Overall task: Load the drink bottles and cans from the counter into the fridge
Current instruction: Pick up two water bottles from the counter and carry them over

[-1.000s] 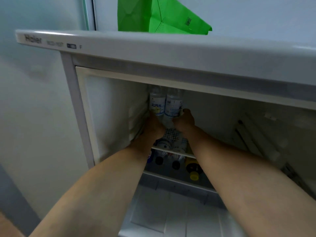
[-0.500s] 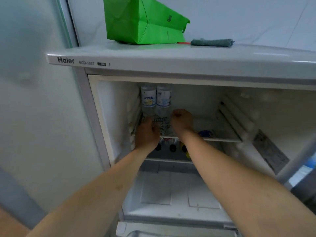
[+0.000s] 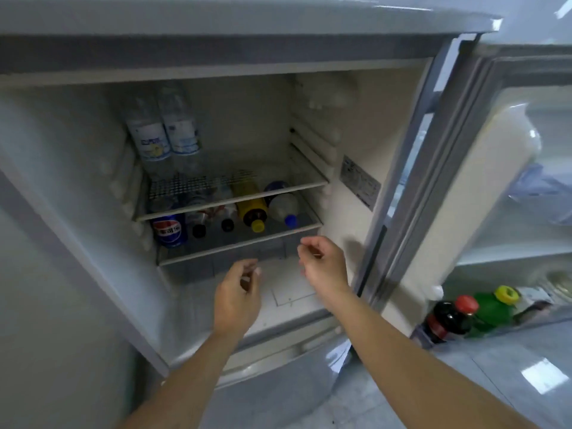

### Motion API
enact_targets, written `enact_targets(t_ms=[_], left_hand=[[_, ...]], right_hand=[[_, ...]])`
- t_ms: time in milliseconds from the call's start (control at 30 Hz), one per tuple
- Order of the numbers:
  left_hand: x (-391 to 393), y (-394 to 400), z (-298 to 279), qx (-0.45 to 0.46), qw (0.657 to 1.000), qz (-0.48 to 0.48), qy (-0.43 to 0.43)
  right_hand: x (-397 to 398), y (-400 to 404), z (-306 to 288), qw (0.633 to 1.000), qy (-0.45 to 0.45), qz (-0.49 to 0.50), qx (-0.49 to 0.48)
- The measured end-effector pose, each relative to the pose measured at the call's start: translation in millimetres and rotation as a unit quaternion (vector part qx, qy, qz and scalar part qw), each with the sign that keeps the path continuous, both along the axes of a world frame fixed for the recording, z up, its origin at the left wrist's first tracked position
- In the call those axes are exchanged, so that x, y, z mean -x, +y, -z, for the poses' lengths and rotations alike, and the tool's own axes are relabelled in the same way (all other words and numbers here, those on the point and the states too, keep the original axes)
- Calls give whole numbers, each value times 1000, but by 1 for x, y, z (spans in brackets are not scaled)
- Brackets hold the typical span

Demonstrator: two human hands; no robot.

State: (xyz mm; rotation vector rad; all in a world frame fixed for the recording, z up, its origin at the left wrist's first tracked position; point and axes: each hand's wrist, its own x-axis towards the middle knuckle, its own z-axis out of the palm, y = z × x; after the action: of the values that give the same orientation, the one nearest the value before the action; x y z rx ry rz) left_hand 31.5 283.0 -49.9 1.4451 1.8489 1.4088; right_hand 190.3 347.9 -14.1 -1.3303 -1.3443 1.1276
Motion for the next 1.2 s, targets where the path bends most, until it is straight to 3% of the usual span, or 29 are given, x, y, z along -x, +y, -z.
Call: enact_targets(t_ms=[200, 333, 500, 633, 767, 933, 1100, 1200], left_hand=[[-91, -34, 58, 96, 991, 92, 3], [-155, -75, 102, 196, 964, 180, 29], [-217, -149, 154, 327, 913, 245, 20], [-230, -207, 188, 427, 873, 235, -15], [-219, -247, 198, 514, 829, 219, 0], [-200, -263, 212, 555, 795, 241, 37], [-206, -236, 231, 644, 721, 246, 71], [-226, -219, 236, 645, 718, 248, 84]], right_hand=[[-114, -83, 54, 994, 12, 95, 49], [-210, -166, 100, 975, 1, 186, 119], [-320, -292, 161, 916, 17, 327, 231], [-380, -396, 201, 857, 47, 415, 303], [-404, -479, 228, 803, 66, 461, 372], [-400, -556, 244, 735, 95, 497, 450], [-390, -609, 247, 675, 111, 532, 499], [-383, -624, 246, 641, 121, 561, 509]])
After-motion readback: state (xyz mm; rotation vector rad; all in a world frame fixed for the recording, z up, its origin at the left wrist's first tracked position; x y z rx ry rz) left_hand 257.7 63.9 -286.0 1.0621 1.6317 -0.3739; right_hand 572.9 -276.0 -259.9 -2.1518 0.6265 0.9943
